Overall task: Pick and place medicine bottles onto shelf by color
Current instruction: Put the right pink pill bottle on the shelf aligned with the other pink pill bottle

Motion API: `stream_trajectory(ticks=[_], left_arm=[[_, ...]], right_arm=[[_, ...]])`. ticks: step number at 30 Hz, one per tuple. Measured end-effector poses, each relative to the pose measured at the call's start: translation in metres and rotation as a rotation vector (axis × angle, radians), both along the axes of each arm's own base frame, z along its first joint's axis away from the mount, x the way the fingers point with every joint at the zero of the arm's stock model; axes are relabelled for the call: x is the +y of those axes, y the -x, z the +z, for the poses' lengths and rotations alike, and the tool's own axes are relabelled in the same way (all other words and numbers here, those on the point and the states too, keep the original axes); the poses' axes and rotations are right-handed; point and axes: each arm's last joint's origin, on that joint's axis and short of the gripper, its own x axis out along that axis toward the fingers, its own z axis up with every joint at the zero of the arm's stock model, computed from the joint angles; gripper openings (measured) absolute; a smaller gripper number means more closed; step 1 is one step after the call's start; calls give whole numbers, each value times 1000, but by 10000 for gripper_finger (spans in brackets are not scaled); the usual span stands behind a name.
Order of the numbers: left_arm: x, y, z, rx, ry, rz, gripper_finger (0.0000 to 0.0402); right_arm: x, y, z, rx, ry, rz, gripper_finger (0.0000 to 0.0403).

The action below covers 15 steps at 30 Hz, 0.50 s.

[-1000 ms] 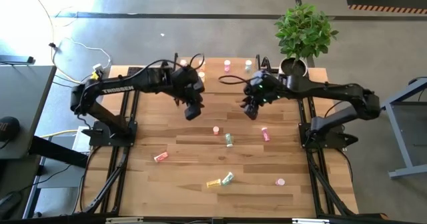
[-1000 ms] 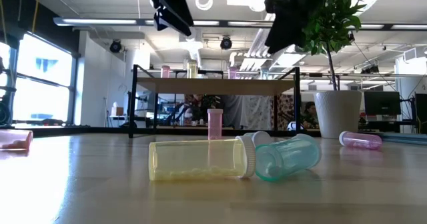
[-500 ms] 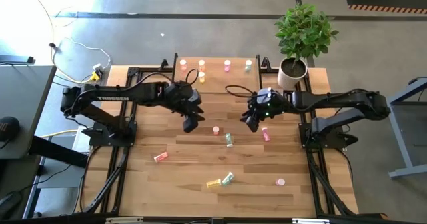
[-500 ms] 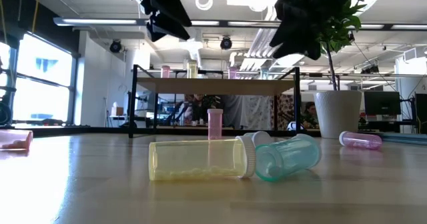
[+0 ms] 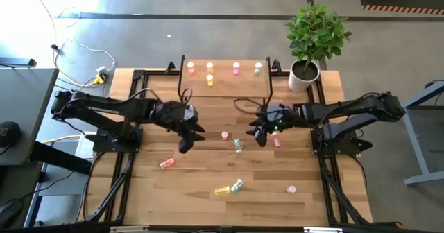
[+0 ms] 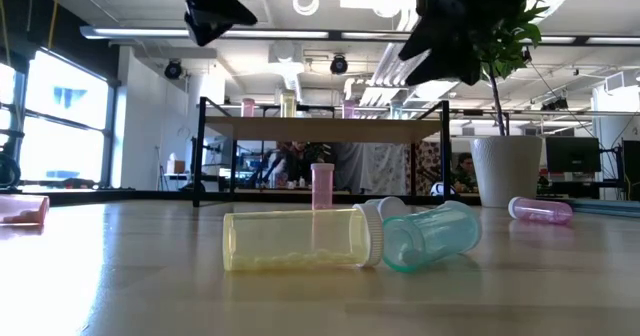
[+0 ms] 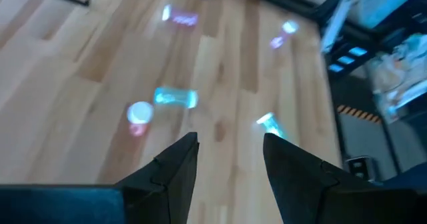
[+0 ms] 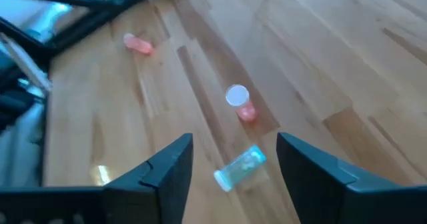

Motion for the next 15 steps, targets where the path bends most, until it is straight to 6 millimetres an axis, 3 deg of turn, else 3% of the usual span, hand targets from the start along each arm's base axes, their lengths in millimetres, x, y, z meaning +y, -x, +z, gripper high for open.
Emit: stream_trajectory(ticks=[7,15], left_arm=[[-16,12,3,-146,-3,-6,161],[-18,12,9,-217,-2,-17,161]], right_arm=[[22,-18,-19,23,124,75,215],[36,-46,-49,9,271,51,215]])
